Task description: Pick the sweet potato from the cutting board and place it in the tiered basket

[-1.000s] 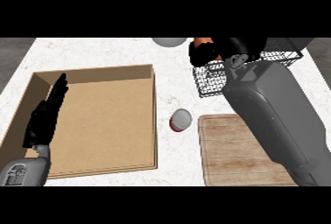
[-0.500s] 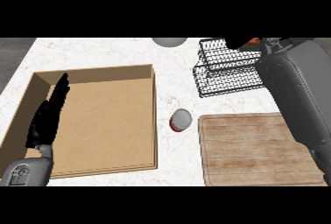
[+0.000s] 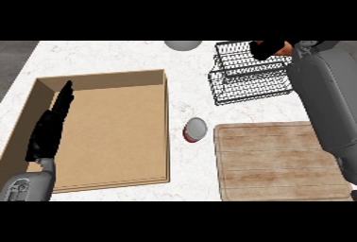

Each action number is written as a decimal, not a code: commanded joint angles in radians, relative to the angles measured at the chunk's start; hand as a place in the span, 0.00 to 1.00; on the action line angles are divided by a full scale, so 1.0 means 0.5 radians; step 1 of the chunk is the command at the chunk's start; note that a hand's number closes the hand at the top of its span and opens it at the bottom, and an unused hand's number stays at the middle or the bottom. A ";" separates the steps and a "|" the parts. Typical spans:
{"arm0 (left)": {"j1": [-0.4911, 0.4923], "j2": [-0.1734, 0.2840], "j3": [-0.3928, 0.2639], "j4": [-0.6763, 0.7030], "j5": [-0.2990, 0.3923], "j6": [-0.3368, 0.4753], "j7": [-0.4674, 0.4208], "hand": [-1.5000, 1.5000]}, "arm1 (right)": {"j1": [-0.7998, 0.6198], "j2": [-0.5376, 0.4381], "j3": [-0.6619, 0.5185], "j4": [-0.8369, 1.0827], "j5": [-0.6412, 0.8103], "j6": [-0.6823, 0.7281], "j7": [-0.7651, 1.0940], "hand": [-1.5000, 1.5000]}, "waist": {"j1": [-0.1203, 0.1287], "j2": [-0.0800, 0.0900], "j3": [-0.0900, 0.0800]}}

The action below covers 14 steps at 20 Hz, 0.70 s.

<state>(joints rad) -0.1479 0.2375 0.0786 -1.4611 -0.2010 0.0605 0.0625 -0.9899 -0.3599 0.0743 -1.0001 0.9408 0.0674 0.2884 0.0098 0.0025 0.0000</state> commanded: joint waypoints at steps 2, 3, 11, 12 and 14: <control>-0.019 0.049 0.055 0.021 0.037 -0.049 -0.021 0.50 | 0.045 0.171 -0.131 0.177 -0.142 0.008 0.060 1.00 | 0.007 0.002 0.000; -0.017 0.016 0.022 -0.044 0.020 -0.022 0.037 0.50 | 0.078 0.093 -0.320 0.192 -0.331 0.070 0.021 1.00 | 0.000 0.001 0.003; 0.002 -0.017 0.016 -0.016 -0.044 0.017 -0.006 0.50 | 0.086 0.159 -0.401 0.295 -0.350 -0.159 -0.138 0.00 | 0.001 -0.001 0.000; 0.026 -0.010 0.004 -0.078 -0.051 0.010 0.048 0.50 | 0.157 0.187 -0.421 0.193 -0.384 -0.231 -0.169 0.00 | -0.005 -0.006 0.001; -0.055 -0.028 0.044 0.135 -0.022 0.005 -0.084 0.50 | 0.139 0.153 -0.474 0.151 -0.440 -0.224 -0.196 0.00 | -0.021 -0.003 0.000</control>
<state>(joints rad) -0.1598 0.2308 0.0908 -1.4521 -0.2094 0.0577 0.0577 -0.9378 -0.2936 -0.1213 -0.8841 0.7651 -0.0044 0.2160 0.0070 0.0013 0.0000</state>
